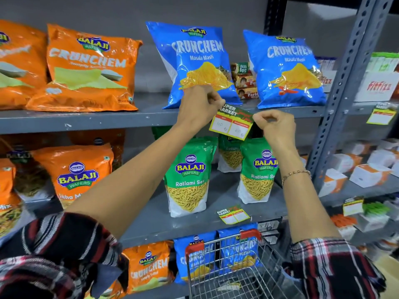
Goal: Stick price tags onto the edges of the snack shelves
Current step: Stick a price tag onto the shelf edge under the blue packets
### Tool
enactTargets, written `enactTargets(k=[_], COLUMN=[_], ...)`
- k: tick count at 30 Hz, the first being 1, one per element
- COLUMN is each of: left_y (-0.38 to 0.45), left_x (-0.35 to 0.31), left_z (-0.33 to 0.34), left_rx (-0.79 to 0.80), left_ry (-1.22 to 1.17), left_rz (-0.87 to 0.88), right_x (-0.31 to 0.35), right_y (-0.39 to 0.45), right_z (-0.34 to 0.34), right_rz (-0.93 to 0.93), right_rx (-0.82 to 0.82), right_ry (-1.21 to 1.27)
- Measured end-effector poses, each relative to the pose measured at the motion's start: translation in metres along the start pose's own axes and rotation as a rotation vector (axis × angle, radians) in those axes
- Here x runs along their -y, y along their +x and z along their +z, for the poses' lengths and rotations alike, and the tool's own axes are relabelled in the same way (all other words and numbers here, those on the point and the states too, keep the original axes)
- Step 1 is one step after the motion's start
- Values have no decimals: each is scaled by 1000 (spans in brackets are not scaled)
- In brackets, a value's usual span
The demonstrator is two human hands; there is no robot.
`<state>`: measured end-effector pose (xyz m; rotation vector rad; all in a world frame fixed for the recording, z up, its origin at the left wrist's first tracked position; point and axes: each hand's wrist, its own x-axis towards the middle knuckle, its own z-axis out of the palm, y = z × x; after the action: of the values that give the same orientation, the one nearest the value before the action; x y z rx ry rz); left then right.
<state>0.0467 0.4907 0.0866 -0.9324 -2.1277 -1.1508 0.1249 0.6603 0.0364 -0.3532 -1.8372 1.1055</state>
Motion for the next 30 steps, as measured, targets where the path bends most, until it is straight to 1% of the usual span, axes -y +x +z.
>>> enactTargets(k=[3,6,9,14,18,21,27,30], left_y=[-6,-10,-13,-24,-27,-28,-31,-29], left_x=[13,20,21,20,22,20,22,20], left_z=[-15,-28,-33,-29,-26,-19,-8,-7], left_rx=[-34,-31,-47,-106,-126,-123,-139,-161], left_ry=[34,95,134,226,261,258,179,123], left_rz=[-50,-68,-62,-54,-67,-53,-77,-120], right_x=[10,19,26,33,29,23,17,15], right_y=[7,10,11,9,11,14,14,13], right_z=[5,13,18,24,27,25,24,27], right_rz=[-7,-2,31,30,26,-20,-128,-158], right_rx=[52,120,150,208,200,159,113,96], right_ry=[6,60,97,100,84,23,-90,-124])
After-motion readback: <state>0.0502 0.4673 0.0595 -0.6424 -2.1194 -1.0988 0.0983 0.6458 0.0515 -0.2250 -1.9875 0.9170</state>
